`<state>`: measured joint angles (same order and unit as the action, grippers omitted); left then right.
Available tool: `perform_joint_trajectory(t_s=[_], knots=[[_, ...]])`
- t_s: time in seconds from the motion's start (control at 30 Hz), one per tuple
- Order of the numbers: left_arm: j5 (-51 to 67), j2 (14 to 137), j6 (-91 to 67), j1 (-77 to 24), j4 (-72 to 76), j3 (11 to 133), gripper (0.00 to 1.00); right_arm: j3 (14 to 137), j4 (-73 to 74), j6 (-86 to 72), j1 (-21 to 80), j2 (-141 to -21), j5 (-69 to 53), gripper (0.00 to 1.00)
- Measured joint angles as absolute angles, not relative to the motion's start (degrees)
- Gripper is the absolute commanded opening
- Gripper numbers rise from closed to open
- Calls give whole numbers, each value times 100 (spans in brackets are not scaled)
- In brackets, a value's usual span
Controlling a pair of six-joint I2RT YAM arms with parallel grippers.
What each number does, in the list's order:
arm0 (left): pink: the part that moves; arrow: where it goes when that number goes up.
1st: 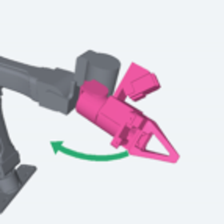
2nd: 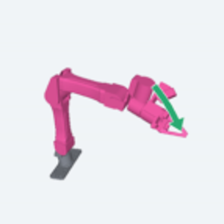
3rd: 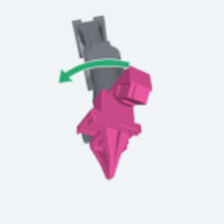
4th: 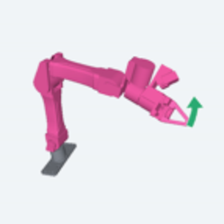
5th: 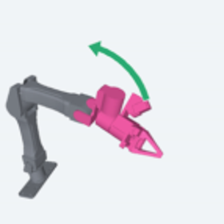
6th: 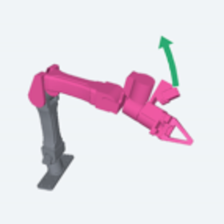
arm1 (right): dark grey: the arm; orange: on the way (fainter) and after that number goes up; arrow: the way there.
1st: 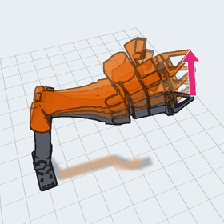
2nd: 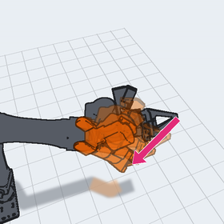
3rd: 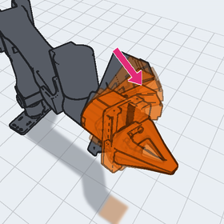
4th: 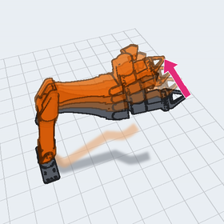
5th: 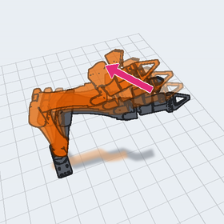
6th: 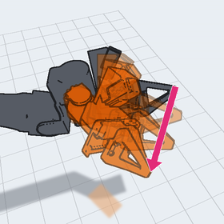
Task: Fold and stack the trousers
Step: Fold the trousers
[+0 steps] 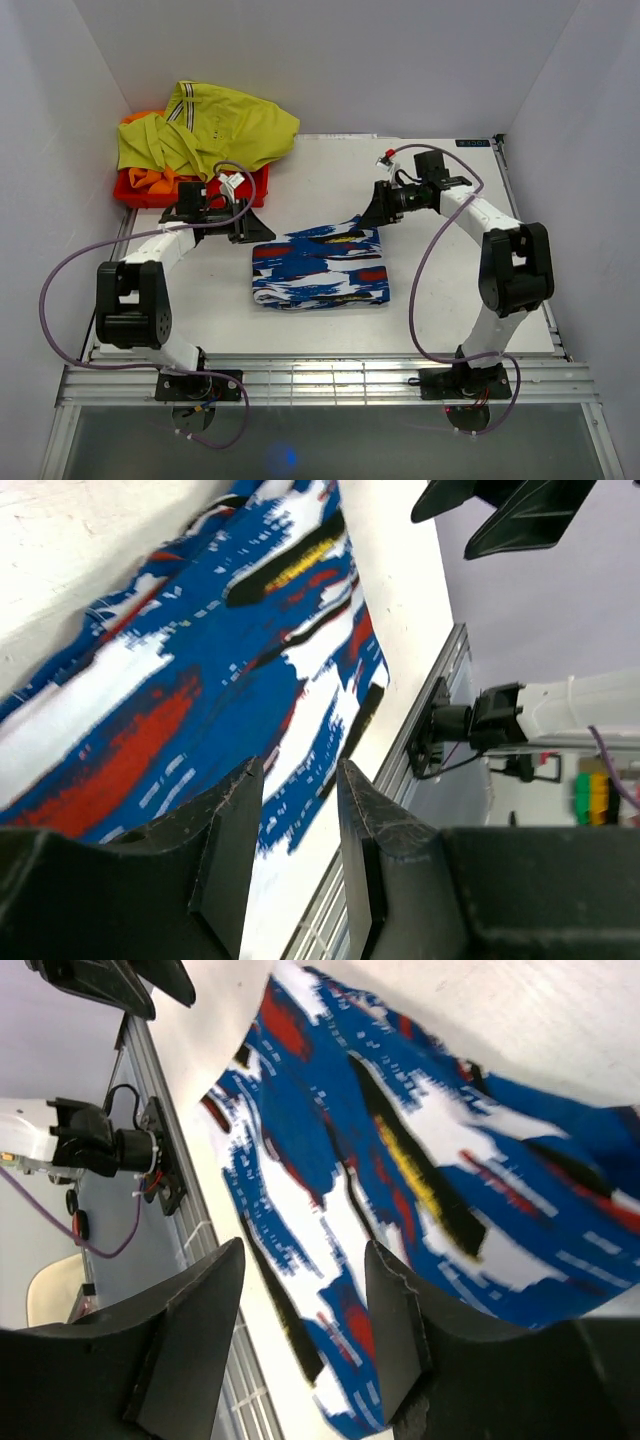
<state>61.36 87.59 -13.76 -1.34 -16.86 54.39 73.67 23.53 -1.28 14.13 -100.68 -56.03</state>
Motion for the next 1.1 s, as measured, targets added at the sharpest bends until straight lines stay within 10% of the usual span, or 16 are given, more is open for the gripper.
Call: perform_joint_trajectory(t_s=[0.53, 1.1], knots=[[6023, 11568, -2158, -202, -580, 6517, 46, 7968, 1483, -731, 1275, -12289, -5616, 54], [6514, 8862, -2290, -408, -738, 3940, 44, 5734, 1411, -923, 1581, -10169, -5964, 58]])
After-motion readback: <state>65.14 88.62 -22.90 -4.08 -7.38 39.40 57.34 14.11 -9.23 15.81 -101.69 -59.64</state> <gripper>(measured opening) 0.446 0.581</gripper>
